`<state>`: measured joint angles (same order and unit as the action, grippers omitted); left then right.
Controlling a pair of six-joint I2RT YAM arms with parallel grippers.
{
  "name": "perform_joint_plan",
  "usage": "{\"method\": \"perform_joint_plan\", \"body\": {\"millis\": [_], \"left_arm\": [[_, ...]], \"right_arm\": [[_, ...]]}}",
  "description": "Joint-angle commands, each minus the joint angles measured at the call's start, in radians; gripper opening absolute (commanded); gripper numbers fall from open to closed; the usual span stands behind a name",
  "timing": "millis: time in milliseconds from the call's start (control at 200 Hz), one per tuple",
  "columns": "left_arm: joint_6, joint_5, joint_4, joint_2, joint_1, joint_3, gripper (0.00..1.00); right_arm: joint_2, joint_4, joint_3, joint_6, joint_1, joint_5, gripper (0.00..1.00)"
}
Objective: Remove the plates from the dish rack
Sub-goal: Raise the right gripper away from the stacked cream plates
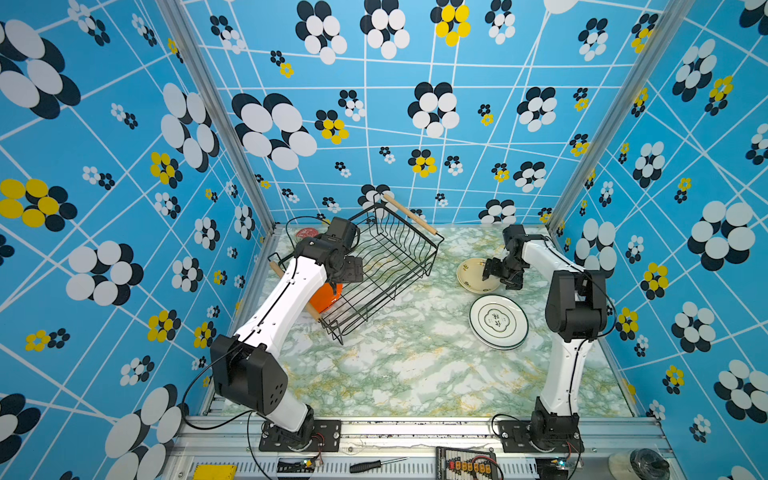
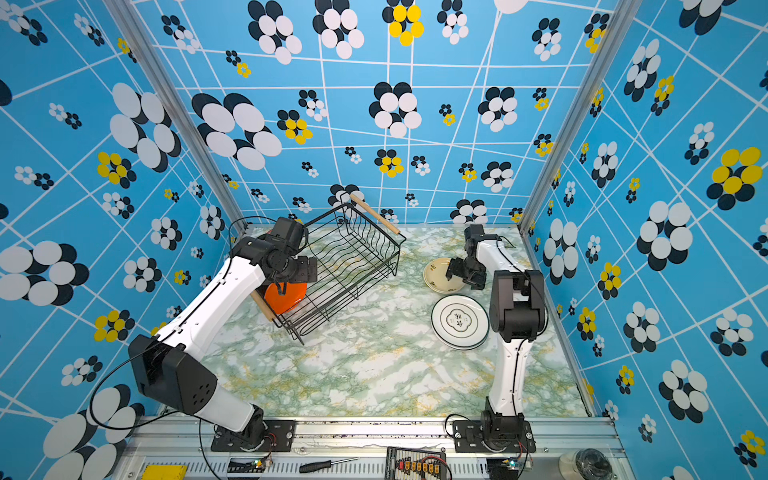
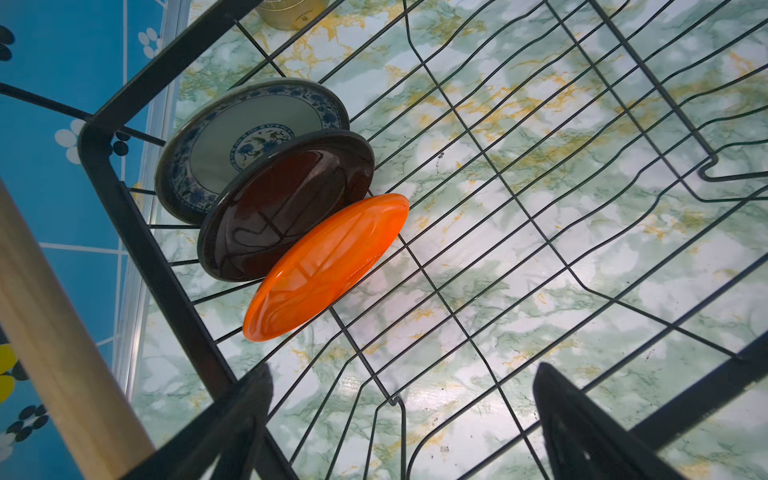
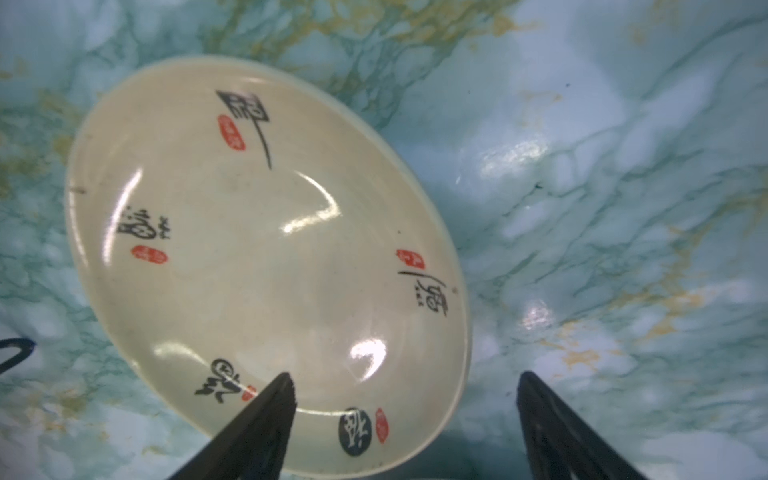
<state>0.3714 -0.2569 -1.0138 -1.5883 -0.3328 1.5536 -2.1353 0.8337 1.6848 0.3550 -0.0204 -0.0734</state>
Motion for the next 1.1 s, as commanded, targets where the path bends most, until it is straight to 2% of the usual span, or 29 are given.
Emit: {"method": "perform_joint_plan", "body": {"millis": [0, 275, 565, 735, 840, 1095], "left_arm": [[-0.036, -0.044, -0.056, -0.032, 0.011, 0.041, 0.99], [-0.101, -0.076, -0.064, -0.096, 0.072, 0.076, 0.99], [-0.224, -0.033, -0.054, -0.149, 0.125, 0.074, 0.99], [-0.266, 0.012, -0.03, -0.18, 0.142, 0.069, 0.94], [-0.282, -0.011, -0.032, -0.205, 0.154, 0.075, 0.9], [-0.307, 0.009, -0.046, -0.256, 0.182, 0.078, 0.79]], "right_arm": [[0.029, 0.024, 0.001, -0.014, -0.006, 0.02, 0.99], [0.093, 0.005, -0.049, -0.028, -0.005, -0.004, 0.99], [0.198, -0.017, -0.139, -0.04, 0.0, -0.05, 0.99], [0.232, -0.025, -0.164, -0.047, 0.012, -0.075, 0.99], [0.248, -0.03, -0.176, -0.047, 0.02, -0.086, 0.99], [0.283, -0.044, -0.21, -0.047, 0.037, -0.106, 0.99]]}}
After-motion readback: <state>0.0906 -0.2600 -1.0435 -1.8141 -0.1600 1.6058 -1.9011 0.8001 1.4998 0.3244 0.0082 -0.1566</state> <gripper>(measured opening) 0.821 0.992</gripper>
